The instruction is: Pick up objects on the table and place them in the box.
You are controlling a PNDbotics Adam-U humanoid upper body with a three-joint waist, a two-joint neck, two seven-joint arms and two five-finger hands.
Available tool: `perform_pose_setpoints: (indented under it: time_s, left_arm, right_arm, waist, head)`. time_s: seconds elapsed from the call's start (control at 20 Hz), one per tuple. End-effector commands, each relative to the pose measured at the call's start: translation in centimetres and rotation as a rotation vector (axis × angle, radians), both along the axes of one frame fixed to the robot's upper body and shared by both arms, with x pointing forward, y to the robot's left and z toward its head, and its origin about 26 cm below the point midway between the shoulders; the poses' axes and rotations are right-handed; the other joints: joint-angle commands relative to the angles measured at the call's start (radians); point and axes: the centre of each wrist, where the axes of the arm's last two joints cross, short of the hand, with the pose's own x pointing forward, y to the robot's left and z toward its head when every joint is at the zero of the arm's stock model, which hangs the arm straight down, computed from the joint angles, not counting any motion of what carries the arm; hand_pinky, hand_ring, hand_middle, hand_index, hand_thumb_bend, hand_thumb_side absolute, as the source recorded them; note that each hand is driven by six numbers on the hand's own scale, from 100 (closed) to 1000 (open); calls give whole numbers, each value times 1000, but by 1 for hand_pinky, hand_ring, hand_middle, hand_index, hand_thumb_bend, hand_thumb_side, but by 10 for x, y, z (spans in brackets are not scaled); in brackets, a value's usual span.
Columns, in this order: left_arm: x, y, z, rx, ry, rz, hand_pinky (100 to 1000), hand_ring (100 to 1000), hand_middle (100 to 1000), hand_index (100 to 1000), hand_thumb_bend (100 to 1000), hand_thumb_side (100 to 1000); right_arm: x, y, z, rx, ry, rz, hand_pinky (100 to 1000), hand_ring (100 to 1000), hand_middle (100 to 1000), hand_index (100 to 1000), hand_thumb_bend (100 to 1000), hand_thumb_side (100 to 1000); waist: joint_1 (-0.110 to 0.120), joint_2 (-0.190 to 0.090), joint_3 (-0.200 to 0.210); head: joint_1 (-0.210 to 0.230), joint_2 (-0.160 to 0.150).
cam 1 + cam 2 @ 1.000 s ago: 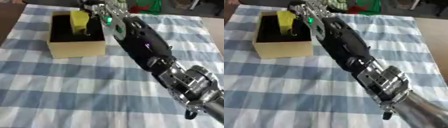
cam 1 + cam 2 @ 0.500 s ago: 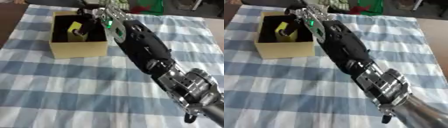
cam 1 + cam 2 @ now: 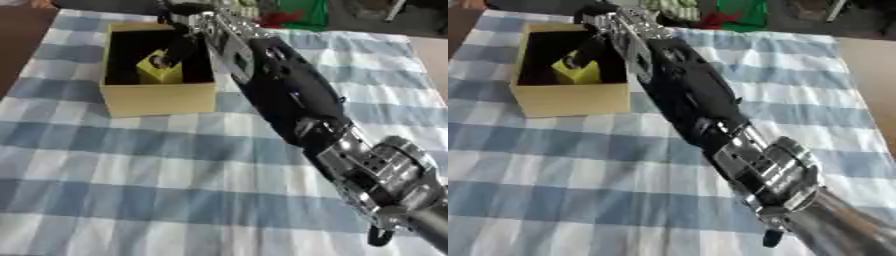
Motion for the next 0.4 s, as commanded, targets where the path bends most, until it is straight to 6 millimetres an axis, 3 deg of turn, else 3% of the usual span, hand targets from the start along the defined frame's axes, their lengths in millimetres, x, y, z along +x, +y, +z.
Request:
perform_pose_setpoints:
  time_s: [0.05,0.3,0.4]
  left_arm:
    - [-2,0,7,8,-25,-7,946,701,520,724,100,262]
    - [-3,2,5,9,-18,4,947,702,521,724,100,261]
    - [-3,3,4,9,-15,11,946,702,521,724,100,259]
  right_arm:
    - [-8,-4,31,51,-58,25,1000,1000,927,1000,247,487]
    - [-26,-21,65,153,-108,60,1000,1000,902,1000,103,471]
    - [-38,-33,80,197,-147,78,1000,1000,885,1000,100,454]
  waist:
    - [11,-25,-4]
    - [15,-38,-21]
    - [18,-46,-29]
  head:
    - [4,-7]
    - [23,5]
    - [36,13]
